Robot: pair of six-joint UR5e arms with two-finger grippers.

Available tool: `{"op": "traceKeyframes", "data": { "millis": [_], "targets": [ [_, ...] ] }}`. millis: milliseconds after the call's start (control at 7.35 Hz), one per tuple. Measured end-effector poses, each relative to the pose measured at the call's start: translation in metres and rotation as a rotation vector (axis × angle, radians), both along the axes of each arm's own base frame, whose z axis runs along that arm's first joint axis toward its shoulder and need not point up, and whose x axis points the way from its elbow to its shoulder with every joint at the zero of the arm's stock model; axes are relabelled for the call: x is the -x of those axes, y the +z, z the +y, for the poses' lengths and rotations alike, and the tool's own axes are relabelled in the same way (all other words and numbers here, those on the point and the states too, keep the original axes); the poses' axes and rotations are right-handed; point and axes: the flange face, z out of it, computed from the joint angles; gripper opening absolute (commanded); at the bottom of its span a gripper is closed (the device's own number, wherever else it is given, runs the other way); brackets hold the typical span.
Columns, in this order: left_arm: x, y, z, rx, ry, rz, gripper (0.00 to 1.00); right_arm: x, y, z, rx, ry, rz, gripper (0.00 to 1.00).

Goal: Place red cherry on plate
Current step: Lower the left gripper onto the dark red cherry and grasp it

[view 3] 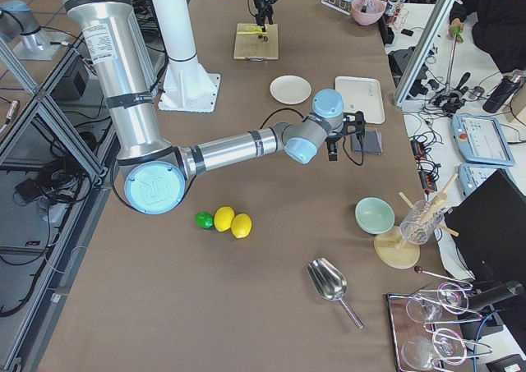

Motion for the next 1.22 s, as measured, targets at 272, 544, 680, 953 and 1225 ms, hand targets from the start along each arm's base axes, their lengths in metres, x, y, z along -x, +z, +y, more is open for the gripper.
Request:
{"op": "traceKeyframes", "data": {
  "millis": [272, 544, 680, 953, 1225],
  "targets": [
    [-0.007, 0.007, 0.003, 0.004, 0.015, -0.012, 0.71, 0.0, 0.005, 0.0, 0.007, 0.002, 0.005, 1.0],
    [-0.012, 0.015, 0.003, 0.009, 0.023, -0.024, 0.47, 0.0, 0.006, 0.0, 0.009, 0.002, 0.007, 1.0],
    [-0.013, 0.018, 0.003, 0.011, 0.025, -0.028, 0.42, 0.0, 0.006, 0.001, 0.008, 0.001, 0.006, 1.0],
    [-0.015, 0.019, 0.005, 0.012, 0.033, -0.031, 0.42, 0.0, 0.005, 0.001, 0.006, 0.001, 0.005, 1.0],
    [-0.018, 0.019, 0.008, 0.012, 0.043, -0.031, 0.41, -0.001, 0.004, 0.001, 0.006, 0.001, 0.004, 1.0]
  ]
}}
